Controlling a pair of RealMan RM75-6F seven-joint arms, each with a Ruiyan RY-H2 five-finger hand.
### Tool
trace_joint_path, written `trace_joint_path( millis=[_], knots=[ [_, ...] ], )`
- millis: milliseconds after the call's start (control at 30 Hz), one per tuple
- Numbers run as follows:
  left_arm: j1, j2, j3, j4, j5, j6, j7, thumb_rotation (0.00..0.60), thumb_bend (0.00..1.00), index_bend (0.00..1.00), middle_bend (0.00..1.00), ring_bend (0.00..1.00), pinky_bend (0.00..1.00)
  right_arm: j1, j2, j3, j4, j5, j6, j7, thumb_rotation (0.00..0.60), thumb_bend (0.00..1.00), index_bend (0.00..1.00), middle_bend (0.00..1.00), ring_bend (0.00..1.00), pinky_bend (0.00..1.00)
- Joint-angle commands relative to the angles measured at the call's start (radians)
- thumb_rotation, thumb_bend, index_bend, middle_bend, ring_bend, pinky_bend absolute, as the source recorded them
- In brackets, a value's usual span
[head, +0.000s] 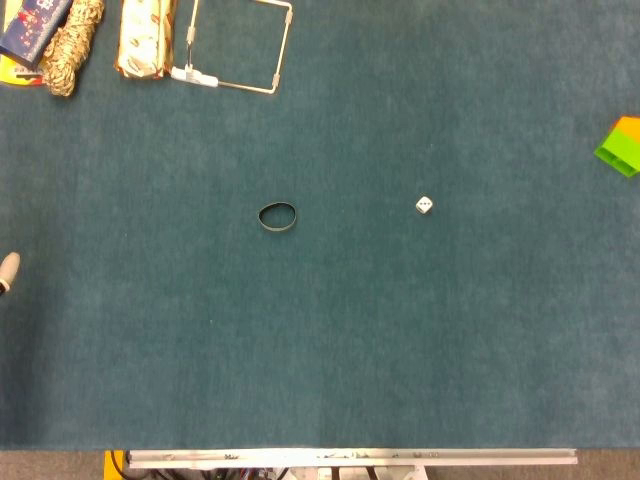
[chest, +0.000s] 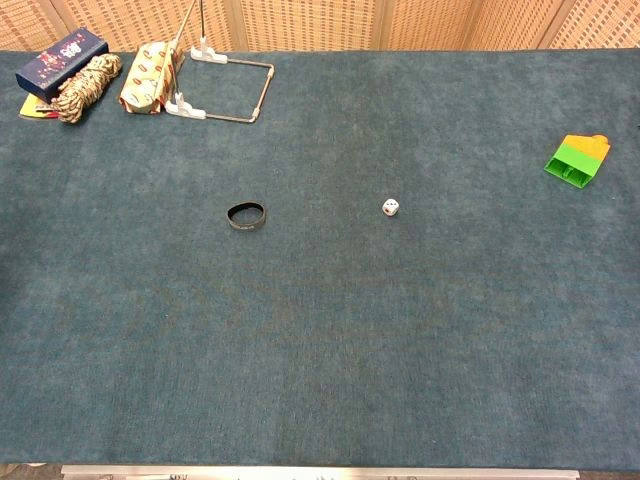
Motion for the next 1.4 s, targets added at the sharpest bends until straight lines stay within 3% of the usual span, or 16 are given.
trace_joint_path(
  millis=[33, 300, 400, 467, 567, 700, 800, 900, 1100, 1400],
  knots=[
    [0.000, 0.002, 0.001, 0.000, -0.006, -0.007, 0.004, 0.600, 0.23, 0.21, 0.30, 0.30, 0.26, 0.006, -0.004, 0.001, 0.001, -0.008, -0.006, 0.001, 0.600, 0.07, 0.00, 0.22, 0.21, 0.33],
    [0.000, 0.007, 0.003, -0.005, -0.012, -0.017, 0.009, 0.600, 0.23, 0.21, 0.30, 0.30, 0.26, 0.044, -0.002, 0.012, -0.018, -0.059, -0.031, -0.013, 0.600, 0.07, 0.00, 0.24, 0.21, 0.33],
    [0.000, 0.009, 0.001, -0.002, -0.017, -0.019, 0.005, 0.600, 0.23, 0.21, 0.30, 0.30, 0.26, 0.067, 0.001, 0.017, -0.029, -0.072, -0.054, -0.033, 0.600, 0.07, 0.00, 0.29, 0.25, 0.33],
    [-0.002, 0.010, 0.001, -0.002, -0.020, -0.026, 0.005, 0.600, 0.23, 0.21, 0.30, 0.30, 0.26, 0.088, 0.005, 0.020, -0.046, -0.078, -0.083, -0.058, 0.600, 0.09, 0.00, 0.38, 0.35, 0.36],
    [-0.004, 0.009, 0.003, 0.000, -0.017, -0.031, 0.007, 0.600, 0.23, 0.21, 0.30, 0.30, 0.26, 0.127, 0.007, 0.026, -0.073, -0.086, -0.134, -0.097, 0.600, 0.17, 0.00, 0.53, 0.53, 0.51],
    [-0.004, 0.013, 0.004, -0.002, -0.016, -0.032, 0.004, 0.600, 0.23, 0.21, 0.30, 0.30, 0.26, 0.194, 0.006, 0.033, -0.108, -0.077, -0.236, -0.121, 0.600, 0.42, 0.00, 0.79, 0.82, 0.80],
    [0.000, 0.016, 0.005, -0.004, -0.017, -0.030, 0.000, 0.600, 0.23, 0.21, 0.30, 0.30, 0.26, 0.242, 0.002, 0.040, -0.130, -0.037, -0.321, -0.143, 0.600, 0.56, 0.00, 0.95, 0.99, 0.91],
    [0.002, 0.019, 0.007, -0.004, -0.018, -0.028, -0.003, 0.600, 0.23, 0.21, 0.30, 0.30, 0.26, 0.290, -0.005, 0.046, -0.142, 0.019, -0.408, -0.185, 0.600, 0.72, 0.00, 1.00, 1.00, 0.99],
    [0.007, 0.025, 0.009, -0.004, -0.020, -0.029, -0.007, 0.600, 0.23, 0.21, 0.30, 0.30, 0.26, 0.384, -0.019, 0.055, -0.182, 0.174, -0.547, -0.312, 0.600, 0.95, 0.00, 1.00, 1.00, 1.00],
    [0.007, 0.023, 0.014, -0.001, -0.017, -0.035, -0.003, 0.600, 0.23, 0.21, 0.30, 0.30, 0.26, 0.533, -0.038, 0.035, -0.221, 0.441, -0.668, -0.477, 0.600, 0.98, 0.00, 1.00, 1.00, 1.00]
  ],
)
